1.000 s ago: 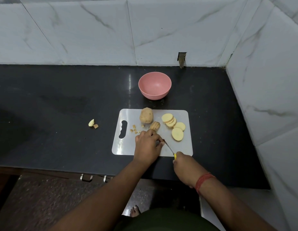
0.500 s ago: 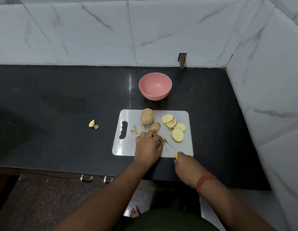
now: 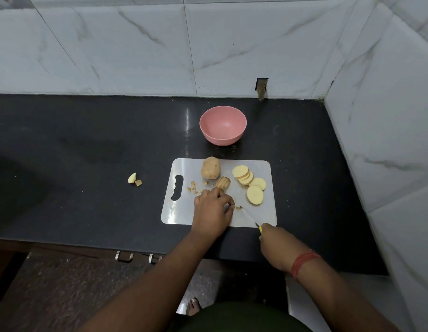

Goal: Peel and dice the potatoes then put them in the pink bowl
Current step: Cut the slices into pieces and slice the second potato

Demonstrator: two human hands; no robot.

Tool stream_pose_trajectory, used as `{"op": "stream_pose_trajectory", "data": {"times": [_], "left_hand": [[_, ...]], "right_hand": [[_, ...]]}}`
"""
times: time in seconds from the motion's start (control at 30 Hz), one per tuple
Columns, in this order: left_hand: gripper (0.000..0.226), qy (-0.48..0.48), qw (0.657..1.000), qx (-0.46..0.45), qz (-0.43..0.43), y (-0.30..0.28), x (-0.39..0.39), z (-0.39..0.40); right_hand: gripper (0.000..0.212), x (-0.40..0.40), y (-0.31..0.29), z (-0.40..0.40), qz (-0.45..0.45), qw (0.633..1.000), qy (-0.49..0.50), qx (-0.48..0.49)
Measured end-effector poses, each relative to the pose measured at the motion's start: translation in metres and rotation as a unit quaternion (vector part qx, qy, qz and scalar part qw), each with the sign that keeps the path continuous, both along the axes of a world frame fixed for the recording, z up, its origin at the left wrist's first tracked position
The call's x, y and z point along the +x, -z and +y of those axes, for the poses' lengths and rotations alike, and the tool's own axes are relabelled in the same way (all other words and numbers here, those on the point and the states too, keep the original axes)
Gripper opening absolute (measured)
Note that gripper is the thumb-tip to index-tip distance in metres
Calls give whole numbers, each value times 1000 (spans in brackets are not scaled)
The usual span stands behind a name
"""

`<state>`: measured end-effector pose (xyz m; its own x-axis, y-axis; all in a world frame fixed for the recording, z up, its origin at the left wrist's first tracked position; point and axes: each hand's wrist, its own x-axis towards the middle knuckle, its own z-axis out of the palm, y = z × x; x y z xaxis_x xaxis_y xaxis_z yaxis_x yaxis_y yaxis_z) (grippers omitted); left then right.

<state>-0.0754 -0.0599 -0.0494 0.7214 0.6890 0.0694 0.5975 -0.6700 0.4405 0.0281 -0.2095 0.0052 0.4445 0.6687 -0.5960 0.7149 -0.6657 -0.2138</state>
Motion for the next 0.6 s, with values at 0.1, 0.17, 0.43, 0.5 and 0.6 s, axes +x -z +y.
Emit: {"op": "stream_pose_trajectory", "data": {"times": [0.1, 0.17, 0.43, 0.5, 0.6], "left_hand": [[12, 7, 1000, -1, 3, 0, 0, 1], [13, 10, 1000, -2, -5, 1, -1, 0], [22, 10, 1000, 26, 7, 4, 5, -12], [18, -1, 1000, 25, 6, 3, 7, -12], [17, -10, 1000, 16, 7, 3, 8, -7]], "right_hand": [[5, 0, 0, -5, 11, 1000, 17, 18], [5, -3, 3, -5, 19, 999, 34, 28], [7, -7, 13, -4, 36, 998, 56, 21], [7, -8, 14, -5, 35, 998, 57, 19], [1, -6, 11, -9, 38, 998, 37, 16]]}}
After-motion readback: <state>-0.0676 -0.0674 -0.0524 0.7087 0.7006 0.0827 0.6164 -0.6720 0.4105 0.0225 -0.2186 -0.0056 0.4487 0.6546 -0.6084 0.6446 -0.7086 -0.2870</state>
